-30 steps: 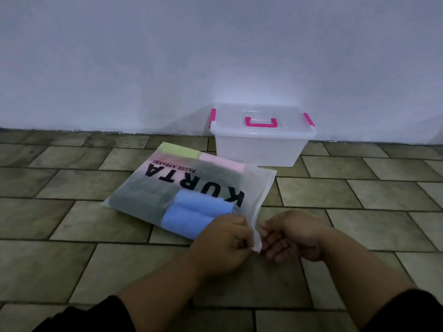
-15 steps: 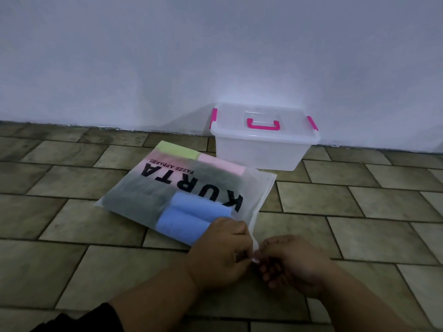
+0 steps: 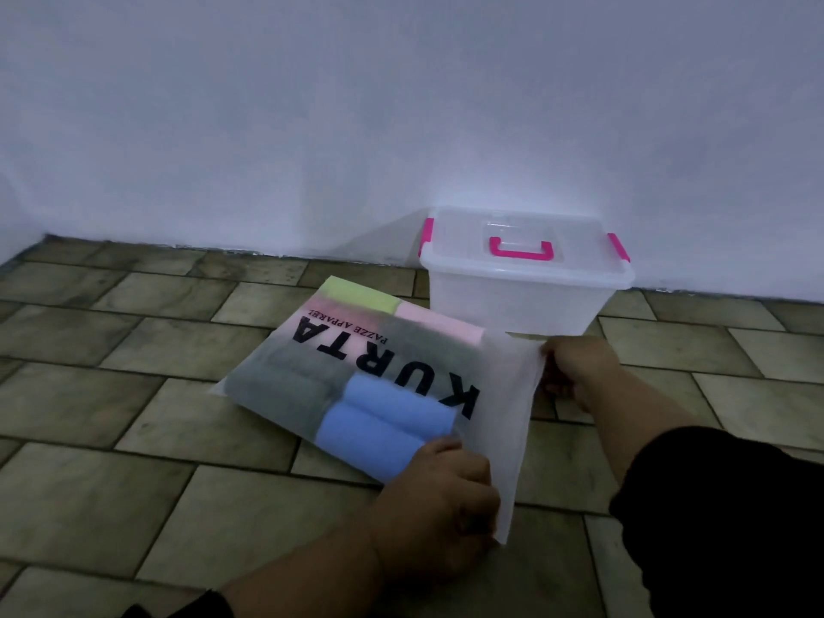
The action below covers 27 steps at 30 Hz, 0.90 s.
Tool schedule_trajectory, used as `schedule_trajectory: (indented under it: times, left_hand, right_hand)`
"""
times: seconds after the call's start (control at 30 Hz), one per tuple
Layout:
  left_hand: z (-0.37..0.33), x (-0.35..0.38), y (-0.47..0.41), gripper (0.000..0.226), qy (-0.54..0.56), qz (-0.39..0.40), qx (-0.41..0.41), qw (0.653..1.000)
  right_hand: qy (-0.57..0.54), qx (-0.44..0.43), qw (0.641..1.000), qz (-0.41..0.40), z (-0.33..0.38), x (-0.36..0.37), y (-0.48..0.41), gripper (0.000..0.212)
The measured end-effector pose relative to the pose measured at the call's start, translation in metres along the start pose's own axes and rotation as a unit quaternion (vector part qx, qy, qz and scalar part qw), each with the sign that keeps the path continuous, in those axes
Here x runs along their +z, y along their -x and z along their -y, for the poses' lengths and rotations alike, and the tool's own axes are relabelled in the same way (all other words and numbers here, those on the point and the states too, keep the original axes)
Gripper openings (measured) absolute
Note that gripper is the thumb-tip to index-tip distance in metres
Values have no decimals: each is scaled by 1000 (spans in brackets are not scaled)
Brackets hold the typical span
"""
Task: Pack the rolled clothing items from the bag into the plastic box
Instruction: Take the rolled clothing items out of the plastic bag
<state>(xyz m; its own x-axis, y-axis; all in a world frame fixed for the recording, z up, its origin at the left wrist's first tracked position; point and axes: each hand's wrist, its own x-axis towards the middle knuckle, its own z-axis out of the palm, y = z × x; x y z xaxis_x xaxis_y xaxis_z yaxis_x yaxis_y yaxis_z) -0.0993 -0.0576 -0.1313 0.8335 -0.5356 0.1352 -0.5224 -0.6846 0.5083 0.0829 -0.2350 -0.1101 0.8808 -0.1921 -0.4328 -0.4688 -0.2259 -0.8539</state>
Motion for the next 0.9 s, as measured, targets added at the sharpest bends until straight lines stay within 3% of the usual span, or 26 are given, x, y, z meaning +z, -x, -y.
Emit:
schedule_trajectory:
  times: [0.07, 0.13, 0.2, 0.3, 0.37, 0.47, 0.57, 0.63, 0.73, 0.8, 0.9]
  left_hand:
    - [0, -4, -4, 17, 7, 51, -10, 999]
    - [-1, -11, -11, 35, 44, 89, -41, 994]
    - [-5, -15, -26, 53, 60, 46, -87, 993]
    - [-16, -7, -62, 65, -68, -54, -136, 987]
    - [-22, 1, -84, 69, -124, -59, -160, 978]
    - [-18, 2, -96, 73, -111, -47, -187, 975]
    - [-1, -23, -94, 77, -8, -55, -218, 974]
    - [15, -49, -87, 76, 105, -68, -264, 956]
    - [36, -80, -70, 70, 346, -99, -319, 877]
    - [41, -86, -63, 62, 443, -111, -338, 823]
    - [40, -76, -61, 53, 453, -111, -330, 821]
  right_hand:
    - [1, -21, 1000, -23, -1, 2, -11, 8]
    - [4, -35, 999, -13, -8, 3, -15, 8]
    - [-44, -29, 998, 22, -14, -2, -14, 14]
    - [-105, -23, 991, 74, -23, -11, -2, 21]
    - [-137, -19, 987, 81, -32, -17, 11, 20]
    - [-165, -11, 984, 68, -46, -31, 32, 18]
    - [-130, -15, 989, 69, -59, -47, 55, 20]
    - [-111, -19, 989, 99, -66, -47, 70, 23]
    - [-44, 7, 985, 166, -59, -21, 94, 30]
    - [16, 11, 982, 185, -48, 6, 104, 36]
    - [59, -15, 985, 164, -38, 40, 110, 27]
